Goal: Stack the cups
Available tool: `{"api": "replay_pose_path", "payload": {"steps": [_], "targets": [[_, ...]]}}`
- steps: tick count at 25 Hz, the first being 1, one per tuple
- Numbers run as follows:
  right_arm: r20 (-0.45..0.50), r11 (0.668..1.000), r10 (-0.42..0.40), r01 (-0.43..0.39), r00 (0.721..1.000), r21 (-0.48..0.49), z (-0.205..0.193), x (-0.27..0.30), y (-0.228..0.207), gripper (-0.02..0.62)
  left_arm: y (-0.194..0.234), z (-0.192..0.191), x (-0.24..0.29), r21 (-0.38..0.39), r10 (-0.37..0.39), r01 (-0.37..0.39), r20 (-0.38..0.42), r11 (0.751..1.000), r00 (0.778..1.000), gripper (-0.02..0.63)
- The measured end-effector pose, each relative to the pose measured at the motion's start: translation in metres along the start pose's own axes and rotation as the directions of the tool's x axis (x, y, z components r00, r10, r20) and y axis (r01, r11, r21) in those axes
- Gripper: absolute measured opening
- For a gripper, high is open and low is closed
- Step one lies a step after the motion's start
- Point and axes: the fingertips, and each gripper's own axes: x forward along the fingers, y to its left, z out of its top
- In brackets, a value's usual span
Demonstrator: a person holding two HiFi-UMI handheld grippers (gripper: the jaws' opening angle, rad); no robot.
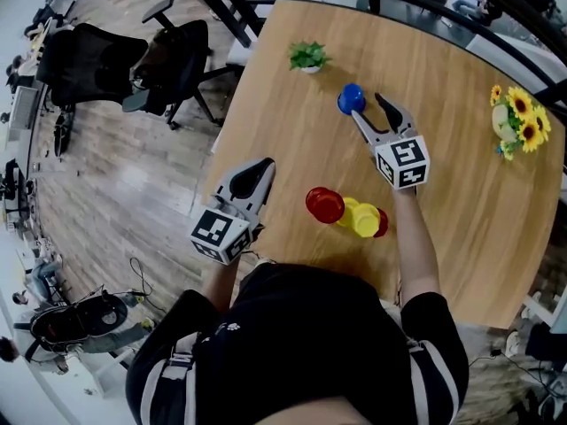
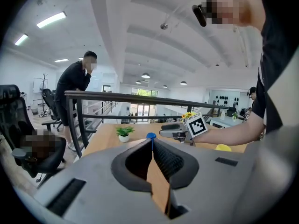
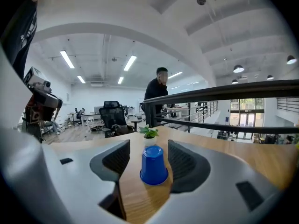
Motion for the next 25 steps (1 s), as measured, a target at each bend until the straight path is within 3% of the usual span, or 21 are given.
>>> {"api": "replay_pose_path", "payload": {"steps": [10, 14, 19, 25], "targets": [[-0.109, 1.0, -0.013, 0.015, 0.994, 0.018, -0.036, 0.047, -0.008, 0.253, 0.009, -0.01, -0.003, -0.022, 0.039, -0.04, -0.045, 0.999, 0.998, 0.017], [-0.126, 0.999, -0.033, 0.037, 0.992, 0.031, -0.044, 0.05, -0.012, 0.213, 0.014, -0.012, -0.007, -0.024, 0.055, -0.056, -0.044, 0.998, 0.998, 0.018], [-0.081, 0.999, -0.048, 0.048, 0.996, 0.002, -0.018, 0.032, -0.008, 0.21, 0.014, -0.009, -0.01, -0.034, 0.043, -0.044, -0.025, 0.998, 0.999, 0.018], [-0.013, 0.998, -0.057, 0.057, 0.998, -0.021, 0.022, -0.016, 0.008, 0.209, -0.001, 0.003, -0.008, -0.005, -0.022, 0.022, 0.022, 1.0, 1.0, 0.018]]}}
